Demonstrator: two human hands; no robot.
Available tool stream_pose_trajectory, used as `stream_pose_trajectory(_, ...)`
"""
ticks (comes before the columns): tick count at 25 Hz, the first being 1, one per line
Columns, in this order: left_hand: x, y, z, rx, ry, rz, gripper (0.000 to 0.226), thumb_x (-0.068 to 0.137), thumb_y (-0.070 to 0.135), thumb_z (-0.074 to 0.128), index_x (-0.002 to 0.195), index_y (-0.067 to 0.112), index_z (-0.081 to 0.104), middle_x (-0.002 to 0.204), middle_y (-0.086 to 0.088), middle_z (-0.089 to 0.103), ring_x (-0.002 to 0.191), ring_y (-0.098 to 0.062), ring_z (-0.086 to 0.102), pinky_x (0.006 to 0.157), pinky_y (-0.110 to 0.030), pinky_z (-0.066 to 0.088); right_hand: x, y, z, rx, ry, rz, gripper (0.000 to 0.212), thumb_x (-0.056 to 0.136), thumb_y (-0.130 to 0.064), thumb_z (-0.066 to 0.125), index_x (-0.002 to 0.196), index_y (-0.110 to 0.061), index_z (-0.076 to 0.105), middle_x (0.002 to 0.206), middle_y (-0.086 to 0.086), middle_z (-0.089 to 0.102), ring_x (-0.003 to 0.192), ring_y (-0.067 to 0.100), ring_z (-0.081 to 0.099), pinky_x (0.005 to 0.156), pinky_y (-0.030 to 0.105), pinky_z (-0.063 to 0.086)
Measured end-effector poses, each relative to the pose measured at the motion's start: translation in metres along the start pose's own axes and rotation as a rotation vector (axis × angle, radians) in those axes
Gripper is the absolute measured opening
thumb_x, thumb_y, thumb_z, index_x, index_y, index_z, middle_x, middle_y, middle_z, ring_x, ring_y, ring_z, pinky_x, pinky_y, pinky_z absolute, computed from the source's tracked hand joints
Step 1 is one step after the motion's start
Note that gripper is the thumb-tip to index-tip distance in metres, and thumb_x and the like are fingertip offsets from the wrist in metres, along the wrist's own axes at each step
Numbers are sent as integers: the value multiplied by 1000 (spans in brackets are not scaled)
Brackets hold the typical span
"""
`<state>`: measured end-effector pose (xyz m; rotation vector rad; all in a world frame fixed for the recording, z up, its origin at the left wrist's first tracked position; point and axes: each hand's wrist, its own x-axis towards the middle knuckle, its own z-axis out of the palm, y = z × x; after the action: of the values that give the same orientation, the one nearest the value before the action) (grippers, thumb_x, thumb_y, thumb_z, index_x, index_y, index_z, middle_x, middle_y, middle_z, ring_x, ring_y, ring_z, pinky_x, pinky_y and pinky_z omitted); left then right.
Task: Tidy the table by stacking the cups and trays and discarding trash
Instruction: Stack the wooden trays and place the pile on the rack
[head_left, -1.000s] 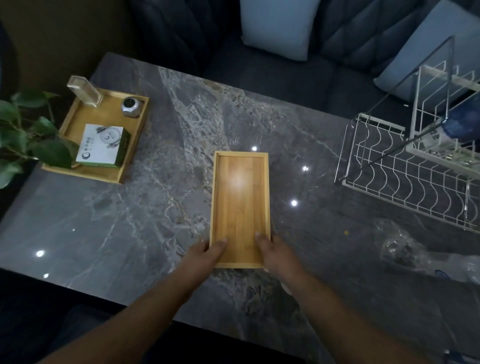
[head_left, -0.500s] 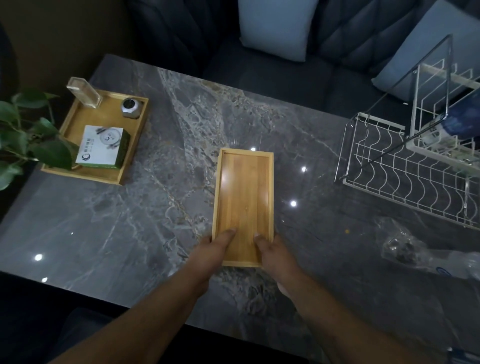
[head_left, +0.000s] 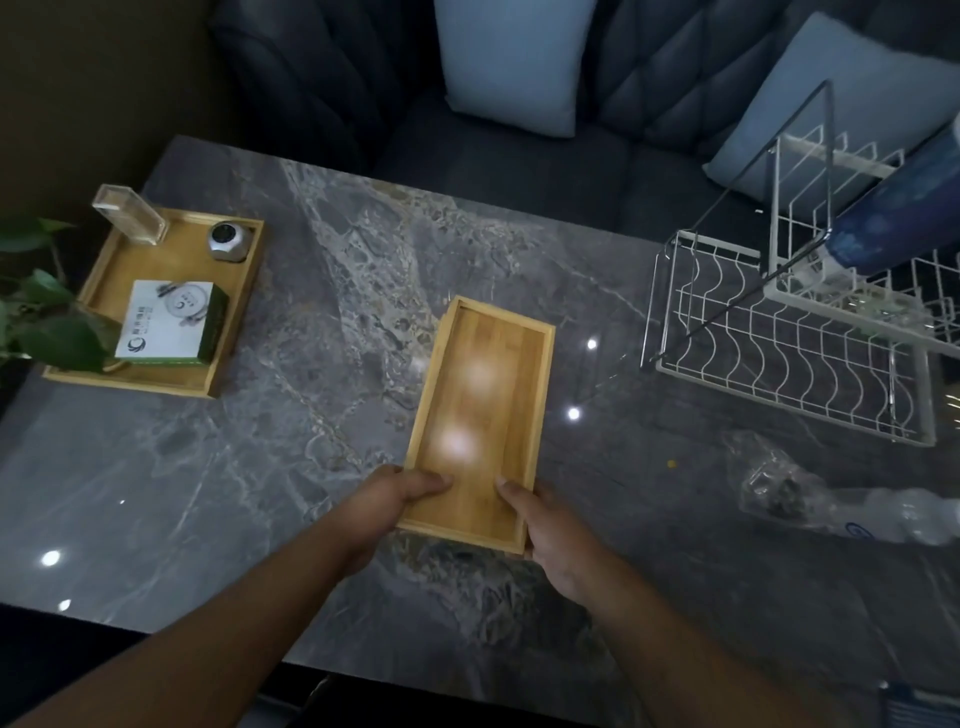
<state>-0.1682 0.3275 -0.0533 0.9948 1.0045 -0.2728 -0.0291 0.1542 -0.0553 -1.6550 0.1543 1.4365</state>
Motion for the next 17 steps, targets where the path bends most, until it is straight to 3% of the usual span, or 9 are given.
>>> stream_pose_trajectory(5, -19, -6, 14, -62, -89, -29, 50, 71, 42, 78, 111, 12, 78, 112, -11, 77, 100, -26, 75, 79, -33, 54, -16, 1, -11, 160, -83, -62, 59, 83, -45, 75, 133, -18, 59, 119, 5, 74, 110, 24, 70, 100, 50, 53)
stream_pose_trajectory(8, -29, -16, 21, -68, -136, -37, 41, 68, 43, 80, 105, 24, 82, 112, -11, 77, 98, -25, 75, 72, -28, 57, -34, 13, -11, 165, 22, -39, 54, 85, -38, 75, 129, -10, 60, 115, 11, 75, 106, 29, 72, 98, 52, 54)
stream_pose_trajectory(11, -34, -25, 31, -28, -211, -63, 50, 70, 39, 82, 112, 13, 79, 114, -19, 75, 105, -34, 72, 81, -34, 59, -56, 32, -17, 166, 109, -40, 46, 87, -32, 75, 125, -8, 64, 109, 11, 77, 99, 27, 74, 93, 49, 58)
stream_pose_trajectory(15, -34, -30, 62, 46, -255, -82, 55, 69, 25, 86, 114, -4, 74, 109, -24, 75, 98, -37, 74, 78, -37, 59, -88, 55, -38, 321, 151, -105, 47, 82, -27, 77, 123, -8, 64, 113, 13, 76, 104, 31, 73, 95, 52, 55)
stream_pose_trajectory(17, -32, -28, 86, 53, -304, -100, 57, 71, 27, 84, 117, -4, 72, 114, -27, 73, 104, -42, 71, 89, -45, 57, -98, 62, -57, 364, 198, -133, 44, 84, -24, 72, 124, -8, 63, 113, 14, 75, 104, 32, 72, 95, 53, 55)
